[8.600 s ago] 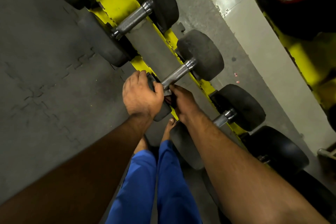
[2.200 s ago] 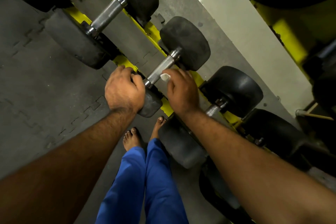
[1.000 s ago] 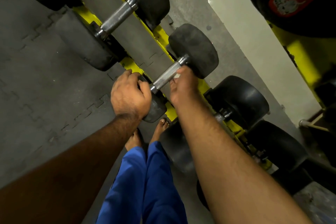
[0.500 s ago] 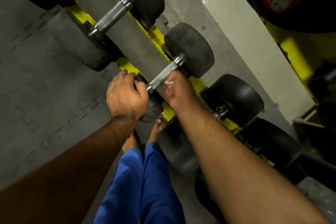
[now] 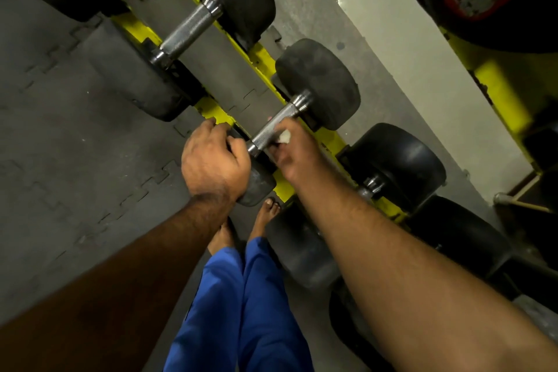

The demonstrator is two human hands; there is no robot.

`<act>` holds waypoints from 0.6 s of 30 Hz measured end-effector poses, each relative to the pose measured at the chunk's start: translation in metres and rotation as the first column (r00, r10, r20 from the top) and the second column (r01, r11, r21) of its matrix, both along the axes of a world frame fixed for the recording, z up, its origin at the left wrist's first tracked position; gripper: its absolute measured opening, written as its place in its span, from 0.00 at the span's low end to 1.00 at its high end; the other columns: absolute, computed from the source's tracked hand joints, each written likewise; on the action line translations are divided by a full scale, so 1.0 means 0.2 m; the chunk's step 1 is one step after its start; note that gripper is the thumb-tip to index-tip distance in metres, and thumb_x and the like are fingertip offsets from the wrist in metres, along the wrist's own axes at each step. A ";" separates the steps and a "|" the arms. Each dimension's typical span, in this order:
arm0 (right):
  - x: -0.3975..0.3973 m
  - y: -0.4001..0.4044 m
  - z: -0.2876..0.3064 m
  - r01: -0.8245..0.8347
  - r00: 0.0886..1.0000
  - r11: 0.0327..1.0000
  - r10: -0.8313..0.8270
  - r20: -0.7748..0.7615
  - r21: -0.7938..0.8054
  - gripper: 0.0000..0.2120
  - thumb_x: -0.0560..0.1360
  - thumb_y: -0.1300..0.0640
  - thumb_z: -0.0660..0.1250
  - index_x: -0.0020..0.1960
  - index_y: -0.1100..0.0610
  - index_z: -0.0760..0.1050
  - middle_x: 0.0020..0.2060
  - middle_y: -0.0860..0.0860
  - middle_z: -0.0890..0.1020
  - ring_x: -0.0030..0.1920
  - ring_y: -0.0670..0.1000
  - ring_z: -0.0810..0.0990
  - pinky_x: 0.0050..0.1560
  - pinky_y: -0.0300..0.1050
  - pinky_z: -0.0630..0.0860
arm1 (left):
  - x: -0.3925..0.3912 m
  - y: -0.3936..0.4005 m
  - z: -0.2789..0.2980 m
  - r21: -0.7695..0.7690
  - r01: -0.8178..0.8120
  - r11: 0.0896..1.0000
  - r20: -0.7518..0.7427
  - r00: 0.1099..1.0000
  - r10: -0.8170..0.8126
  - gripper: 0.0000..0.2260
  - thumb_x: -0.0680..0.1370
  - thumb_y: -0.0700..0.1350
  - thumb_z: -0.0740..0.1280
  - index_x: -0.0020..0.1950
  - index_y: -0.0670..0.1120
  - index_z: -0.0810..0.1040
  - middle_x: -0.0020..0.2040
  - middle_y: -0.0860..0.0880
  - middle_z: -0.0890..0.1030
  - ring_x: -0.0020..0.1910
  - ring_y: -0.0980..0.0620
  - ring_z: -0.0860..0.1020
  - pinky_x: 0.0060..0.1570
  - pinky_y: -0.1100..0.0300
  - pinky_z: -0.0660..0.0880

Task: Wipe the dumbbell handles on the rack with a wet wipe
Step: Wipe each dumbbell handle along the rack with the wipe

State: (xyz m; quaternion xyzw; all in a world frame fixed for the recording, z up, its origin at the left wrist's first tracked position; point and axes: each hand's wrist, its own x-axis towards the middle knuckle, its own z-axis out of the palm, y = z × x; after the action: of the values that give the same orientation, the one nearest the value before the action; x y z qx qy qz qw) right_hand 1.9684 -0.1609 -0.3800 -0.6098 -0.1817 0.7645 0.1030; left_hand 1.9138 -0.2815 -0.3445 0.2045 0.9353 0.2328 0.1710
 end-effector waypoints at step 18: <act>-0.07 0.11 0.00 0.103 0.987 0.994 -0.105 -0.122 -0.024 0.08 0.81 0.58 0.63 0.44 0.57 0.73 0.39 0.51 0.75 0.42 0.49 0.77 0.50 0.44 0.74 | 0.00 0.00 0.00 -0.011 0.007 1.000 0.013 1.000 -0.007 0.16 0.75 0.47 0.58 0.51 0.41 0.82 0.52 0.44 0.80 0.51 0.45 0.77 0.51 0.53 0.73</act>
State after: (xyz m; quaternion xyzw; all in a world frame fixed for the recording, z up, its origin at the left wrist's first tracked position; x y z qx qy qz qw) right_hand 1.9550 -0.1380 -0.3800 -0.5709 -0.1360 0.7959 0.1485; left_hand 1.9138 -0.2822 -0.3447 0.2053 0.9347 0.2285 0.1789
